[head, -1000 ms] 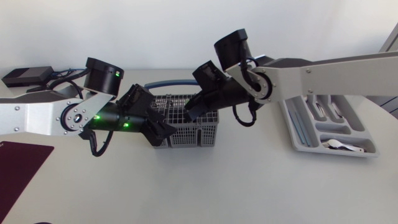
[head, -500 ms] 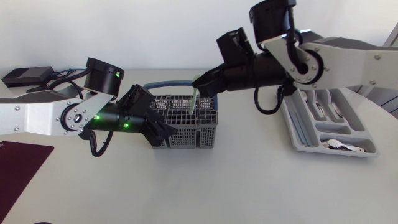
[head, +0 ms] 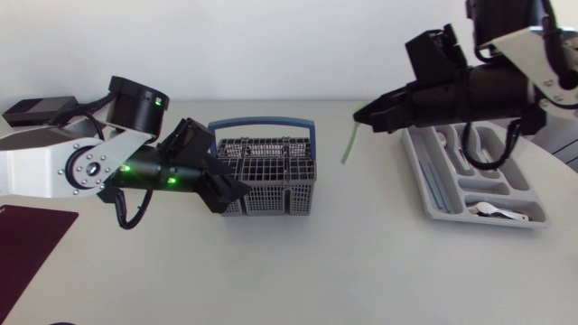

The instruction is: Transfer all utensils from the basket to the drawer tray.

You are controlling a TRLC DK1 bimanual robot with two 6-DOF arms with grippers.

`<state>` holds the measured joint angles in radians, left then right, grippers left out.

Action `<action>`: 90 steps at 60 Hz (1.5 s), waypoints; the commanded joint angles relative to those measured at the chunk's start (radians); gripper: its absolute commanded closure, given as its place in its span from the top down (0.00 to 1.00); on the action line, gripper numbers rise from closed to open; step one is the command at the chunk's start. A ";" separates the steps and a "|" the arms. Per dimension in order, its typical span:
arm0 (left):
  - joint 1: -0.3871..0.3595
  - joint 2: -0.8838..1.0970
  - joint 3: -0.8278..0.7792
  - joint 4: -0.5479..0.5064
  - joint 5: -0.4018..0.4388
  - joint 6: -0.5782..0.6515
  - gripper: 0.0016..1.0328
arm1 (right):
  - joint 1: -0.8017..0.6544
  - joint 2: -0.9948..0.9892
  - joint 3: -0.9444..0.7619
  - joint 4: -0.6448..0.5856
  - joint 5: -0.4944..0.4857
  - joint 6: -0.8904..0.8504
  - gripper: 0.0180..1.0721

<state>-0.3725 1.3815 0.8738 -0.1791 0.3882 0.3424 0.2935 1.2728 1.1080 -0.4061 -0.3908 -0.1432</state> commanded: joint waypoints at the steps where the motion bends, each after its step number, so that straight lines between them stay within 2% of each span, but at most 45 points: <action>1: 0.014 -0.030 -0.030 -0.020 0.009 0.026 0.78 | -0.060 -0.049 -0.050 -0.063 0.038 -0.084 0.07; 6: 0.014 -0.042 -0.036 -0.028 0.009 0.026 0.78 | -0.119 -0.072 -0.080 -0.114 0.079 -0.156 0.07; 16: 0.012 -0.070 -0.042 -0.046 0.009 0.026 0.78 | -0.355 -0.130 -0.175 -0.137 0.122 -0.326 0.07; 26: 0.012 -0.093 -0.041 -0.066 0.009 0.026 0.78 | -0.559 -0.139 -0.267 -0.031 0.176 -0.518 0.08; 38: 0.012 -0.113 -0.045 -0.083 0.006 0.023 0.78 | -0.720 -0.070 -0.356 0.150 0.216 -0.682 0.08; 59: 0.038 -0.153 -0.065 -0.103 0.001 0.027 0.78 | -0.878 0.201 -0.370 0.426 0.236 -0.820 0.09; 74: 0.067 -0.156 -0.078 -0.103 0.001 0.037 0.78 | -0.878 0.289 -0.390 0.480 0.242 -0.842 0.10; 76: 0.080 -0.156 -0.078 -0.103 0.001 0.037 0.78 | -0.873 0.289 -0.399 0.484 0.248 -0.843 0.16; 81: 0.098 -0.159 -0.078 -0.106 0.001 0.040 0.78 | -0.867 0.281 -0.418 0.492 0.253 -0.842 0.38; 90: 0.141 -0.162 -0.078 -0.120 0.001 0.060 0.78 | -0.855 0.247 -0.448 0.487 0.259 -0.843 0.61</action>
<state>-0.2562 1.2346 0.8177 -0.2878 0.3874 0.3702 -0.5728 1.5425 0.6910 0.0792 -0.1440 -0.9668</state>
